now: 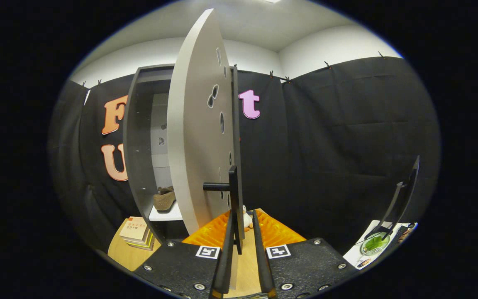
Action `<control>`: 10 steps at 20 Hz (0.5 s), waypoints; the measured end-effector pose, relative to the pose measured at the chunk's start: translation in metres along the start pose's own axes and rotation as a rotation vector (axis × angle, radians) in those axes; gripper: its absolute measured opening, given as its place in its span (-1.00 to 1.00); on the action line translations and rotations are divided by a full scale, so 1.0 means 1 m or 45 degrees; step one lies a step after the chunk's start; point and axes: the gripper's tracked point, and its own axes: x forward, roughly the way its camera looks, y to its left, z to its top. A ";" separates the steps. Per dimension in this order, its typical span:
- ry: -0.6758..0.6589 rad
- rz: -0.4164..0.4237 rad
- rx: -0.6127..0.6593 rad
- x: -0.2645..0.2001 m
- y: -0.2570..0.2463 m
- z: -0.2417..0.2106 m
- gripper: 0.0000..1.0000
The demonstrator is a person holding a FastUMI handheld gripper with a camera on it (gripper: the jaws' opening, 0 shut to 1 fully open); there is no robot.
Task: Open the shoe cabinet door, grab the shoes and put them into the shoe cabinet, then close the shoe cabinet door.
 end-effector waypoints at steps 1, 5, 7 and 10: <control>0.007 -0.006 0.006 -0.002 -0.006 0.000 -0.46; 0.001 -0.042 0.015 -0.003 -0.031 0.000 -0.46; 0.010 -0.056 0.010 0.000 -0.042 0.000 -0.47; 0.017 -0.082 -0.010 0.005 -0.059 0.001 -0.50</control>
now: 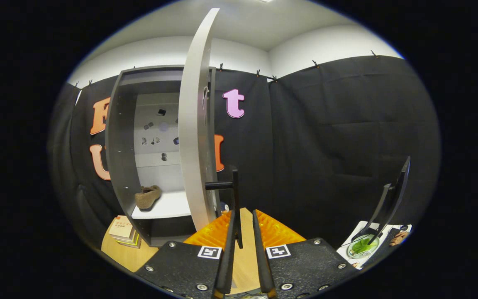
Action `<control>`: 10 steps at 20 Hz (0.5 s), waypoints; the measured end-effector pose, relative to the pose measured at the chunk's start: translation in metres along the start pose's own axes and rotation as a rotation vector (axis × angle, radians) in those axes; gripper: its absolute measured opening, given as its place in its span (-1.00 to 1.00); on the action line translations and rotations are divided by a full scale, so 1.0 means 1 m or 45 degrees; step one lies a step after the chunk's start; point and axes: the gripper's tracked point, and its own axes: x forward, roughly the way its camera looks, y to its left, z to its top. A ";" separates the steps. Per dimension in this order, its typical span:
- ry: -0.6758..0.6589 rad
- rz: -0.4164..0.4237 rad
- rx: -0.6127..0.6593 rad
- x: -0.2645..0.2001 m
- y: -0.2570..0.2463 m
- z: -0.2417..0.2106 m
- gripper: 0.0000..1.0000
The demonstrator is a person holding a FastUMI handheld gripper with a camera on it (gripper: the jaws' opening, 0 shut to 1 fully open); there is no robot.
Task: Open the shoe cabinet door, grab the shoes and put them into the shoe cabinet, then close the shoe cabinet door.
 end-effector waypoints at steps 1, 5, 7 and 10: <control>0.004 0.008 0.013 0.001 -0.002 0.001 -0.52; 0.013 -0.002 -0.012 0.000 -0.014 -0.001 -0.59; 0.017 -0.031 -0.053 0.001 -0.021 -0.001 -0.59; 0.025 -0.081 -0.086 0.002 -0.034 -0.004 -0.60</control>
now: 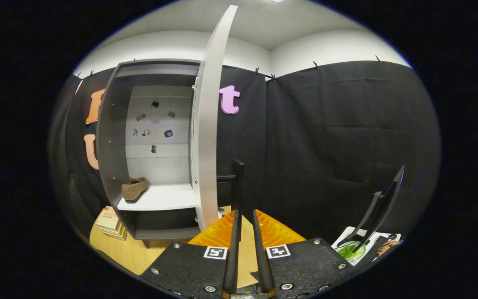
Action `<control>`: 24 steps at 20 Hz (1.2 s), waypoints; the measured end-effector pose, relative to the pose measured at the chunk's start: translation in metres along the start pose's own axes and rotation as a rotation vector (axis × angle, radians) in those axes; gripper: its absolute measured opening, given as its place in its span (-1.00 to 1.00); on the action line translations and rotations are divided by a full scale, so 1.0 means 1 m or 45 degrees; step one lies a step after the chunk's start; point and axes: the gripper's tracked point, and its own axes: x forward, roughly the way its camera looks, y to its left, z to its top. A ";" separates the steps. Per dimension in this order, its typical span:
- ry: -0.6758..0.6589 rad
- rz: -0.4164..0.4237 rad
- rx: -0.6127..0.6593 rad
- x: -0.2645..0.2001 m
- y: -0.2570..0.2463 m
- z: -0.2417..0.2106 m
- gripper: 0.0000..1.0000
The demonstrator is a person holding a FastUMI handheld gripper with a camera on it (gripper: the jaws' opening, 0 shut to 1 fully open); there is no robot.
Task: Open the shoe cabinet door, grab the shoes and put them into the shoe cabinet, then close the shoe cabinet door.
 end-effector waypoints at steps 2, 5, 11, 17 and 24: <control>0.002 -0.028 0.001 0.001 -0.004 0.000 -0.60; 0.010 -0.067 -0.001 0.002 -0.018 -0.004 -0.60; 0.019 -0.033 0.005 -0.007 -0.010 -0.007 -0.60; 0.036 0.029 -0.018 -0.018 0.019 -0.013 -0.59; 0.102 0.159 -0.017 -0.025 0.070 -0.043 -0.59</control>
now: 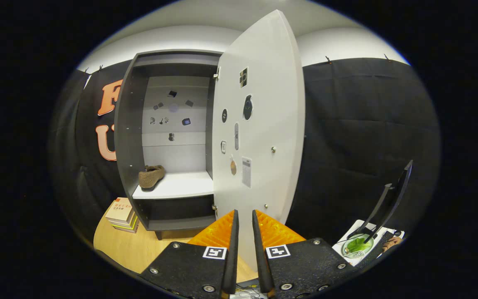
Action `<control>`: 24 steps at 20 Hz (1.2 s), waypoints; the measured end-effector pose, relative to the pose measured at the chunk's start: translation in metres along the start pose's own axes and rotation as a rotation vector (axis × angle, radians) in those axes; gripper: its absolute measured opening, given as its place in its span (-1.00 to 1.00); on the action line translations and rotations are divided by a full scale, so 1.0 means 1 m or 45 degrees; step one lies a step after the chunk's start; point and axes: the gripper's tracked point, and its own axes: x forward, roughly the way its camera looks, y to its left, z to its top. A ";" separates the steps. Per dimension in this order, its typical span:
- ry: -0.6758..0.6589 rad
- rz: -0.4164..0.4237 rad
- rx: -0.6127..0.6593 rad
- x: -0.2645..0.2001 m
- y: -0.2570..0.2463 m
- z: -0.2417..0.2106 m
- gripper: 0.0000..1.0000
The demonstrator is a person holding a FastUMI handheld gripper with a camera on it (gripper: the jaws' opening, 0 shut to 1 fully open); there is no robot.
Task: Open the shoe cabinet door, grab the shoes and put them into the shoe cabinet, then close the shoe cabinet door.
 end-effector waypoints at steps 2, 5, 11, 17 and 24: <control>0.040 0.054 0.008 0.004 0.021 -0.019 -0.59; 0.127 0.153 0.015 0.008 0.056 -0.056 -0.59; 0.320 0.363 0.045 0.016 0.126 -0.146 -0.59; 0.510 0.504 0.000 0.032 0.159 -0.225 -0.59; 0.683 0.633 -0.030 0.071 0.194 -0.304 -0.57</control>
